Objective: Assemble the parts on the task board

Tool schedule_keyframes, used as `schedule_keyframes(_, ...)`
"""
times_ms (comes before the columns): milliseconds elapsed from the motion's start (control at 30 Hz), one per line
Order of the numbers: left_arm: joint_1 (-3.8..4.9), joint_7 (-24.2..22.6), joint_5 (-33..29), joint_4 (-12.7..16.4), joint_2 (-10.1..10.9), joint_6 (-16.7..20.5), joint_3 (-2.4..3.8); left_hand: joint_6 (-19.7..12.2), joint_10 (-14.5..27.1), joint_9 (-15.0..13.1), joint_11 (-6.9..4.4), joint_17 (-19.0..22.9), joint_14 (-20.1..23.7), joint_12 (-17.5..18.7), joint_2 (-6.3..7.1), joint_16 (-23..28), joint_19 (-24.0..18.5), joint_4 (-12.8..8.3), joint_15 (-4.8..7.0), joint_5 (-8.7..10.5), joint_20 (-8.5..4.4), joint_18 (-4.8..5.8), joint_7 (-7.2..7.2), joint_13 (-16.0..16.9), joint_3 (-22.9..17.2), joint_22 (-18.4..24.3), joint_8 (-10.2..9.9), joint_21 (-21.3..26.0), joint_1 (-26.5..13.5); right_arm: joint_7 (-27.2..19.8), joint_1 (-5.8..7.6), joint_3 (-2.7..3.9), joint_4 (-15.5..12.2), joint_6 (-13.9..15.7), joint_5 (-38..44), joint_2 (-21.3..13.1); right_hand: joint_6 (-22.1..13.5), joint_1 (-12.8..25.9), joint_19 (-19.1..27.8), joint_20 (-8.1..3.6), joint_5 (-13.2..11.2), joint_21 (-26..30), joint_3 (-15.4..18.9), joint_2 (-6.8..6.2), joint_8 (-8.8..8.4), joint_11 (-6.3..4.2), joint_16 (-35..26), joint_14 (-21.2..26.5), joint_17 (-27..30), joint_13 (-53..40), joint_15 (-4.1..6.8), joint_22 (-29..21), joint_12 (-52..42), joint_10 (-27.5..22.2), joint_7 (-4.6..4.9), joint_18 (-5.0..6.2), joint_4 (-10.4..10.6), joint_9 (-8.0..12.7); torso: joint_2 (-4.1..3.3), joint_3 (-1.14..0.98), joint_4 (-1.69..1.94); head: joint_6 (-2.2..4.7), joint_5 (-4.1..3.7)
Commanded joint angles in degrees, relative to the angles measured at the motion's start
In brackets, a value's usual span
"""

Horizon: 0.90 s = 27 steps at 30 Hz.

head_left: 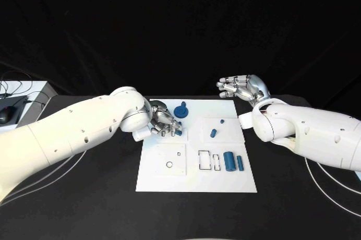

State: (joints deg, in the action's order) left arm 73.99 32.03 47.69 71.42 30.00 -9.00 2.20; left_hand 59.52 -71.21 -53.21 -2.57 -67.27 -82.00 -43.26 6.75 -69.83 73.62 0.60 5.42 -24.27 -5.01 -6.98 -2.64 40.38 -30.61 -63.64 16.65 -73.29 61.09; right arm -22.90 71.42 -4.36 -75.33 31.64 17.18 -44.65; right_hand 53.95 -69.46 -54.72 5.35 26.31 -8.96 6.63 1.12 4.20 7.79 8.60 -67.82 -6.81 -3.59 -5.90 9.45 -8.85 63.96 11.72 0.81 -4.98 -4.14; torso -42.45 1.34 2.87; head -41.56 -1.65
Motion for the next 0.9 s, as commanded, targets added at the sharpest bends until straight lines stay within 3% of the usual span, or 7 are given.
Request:
schedule_keyframes(33,-0.01,0.40,4.16,1.05,0.46,2.97,0.07,1.89,-1.38,-0.50,-0.84,0.12,-0.09,0.45,0.09,0.14,-0.07,-7.71,0.45,-0.27,-0.42,0.55,1.30,0.16,-7.92,-0.15,-0.37,0.43,-0.04,-0.49,-0.08,0.01,-0.09,-0.69,0.15,-0.07,-0.51,0.16,0.43,0.05,0.28,-0.33,0.01,-0.13,-0.28,0.10,0.20,0.52,0.04,0.05,0.04,-0.08,0.20,-0.41,0.04,-0.81,0.15,0.05,-0.03,0.00,-0.01,0.08,0.22)
schedule_keyframes(333,-0.17,1.03,7.72,2.10,1.38,5.93,-0.10,2.17,-1.57,-0.85,-0.87,0.30,-0.07,0.69,0.34,0.19,0.03,-7.59,0.49,-0.35,-0.48,0.54,1.32,0.38,-8.23,-0.24,-0.68,0.63,0.07,-0.57,-0.23,0.00,-0.10,-0.67,0.16,-0.15,-0.59,0.09,0.52,0.09,0.29,-0.43,-0.03,-0.13,-0.28,0.14,0.17,0.61,0.08,0.05,-0.01,-0.30,0.22,-0.51,0.06,-0.81,0.11,0.05,0.00,0.00,0.04,0.01,0.61)
schedule_keyframes(500,-0.47,1.29,8.52,2.07,1.37,7.19,-0.37,2.23,-1.64,-0.95,-0.88,0.32,-0.09,0.73,0.43,0.17,0.06,-7.60,0.50,-0.38,-0.49,0.54,1.32,0.44,-8.33,-0.28,-0.75,0.67,0.10,-0.62,-0.32,0.00,-0.11,-0.67,0.17,-0.14,-0.65,0.10,0.63,0.13,0.30,-0.56,-0.06,-0.16,-0.28,0.17,0.17,0.70,0.10,0.05,-0.04,-0.55,0.23,-0.59,0.10,-0.81,0.09,0.05,-0.18,-0.03,-0.18,0.02,0.89)
schedule_keyframes(900,-1.23,1.55,8.99,1.15,0.58,7.76,-1.04,2.29,-1.68,-1.02,-0.89,0.34,-0.10,0.76,0.44,0.15,0.09,-7.57,0.51,-0.39,-0.52,0.56,1.33,0.48,-8.44,-0.33,-0.80,0.70,0.13,-0.67,-0.39,0.00,-0.23,-0.67,0.19,-0.23,-0.66,0.12,0.69,0.15,0.28,-0.66,-0.09,-0.17,-0.26,0.17,0.19,0.73,0.12,0.05,-0.05,-0.72,0.22,-0.62,0.10,-0.81,0.08,0.04,-0.26,-0.06,-0.20,-0.21,0.83)
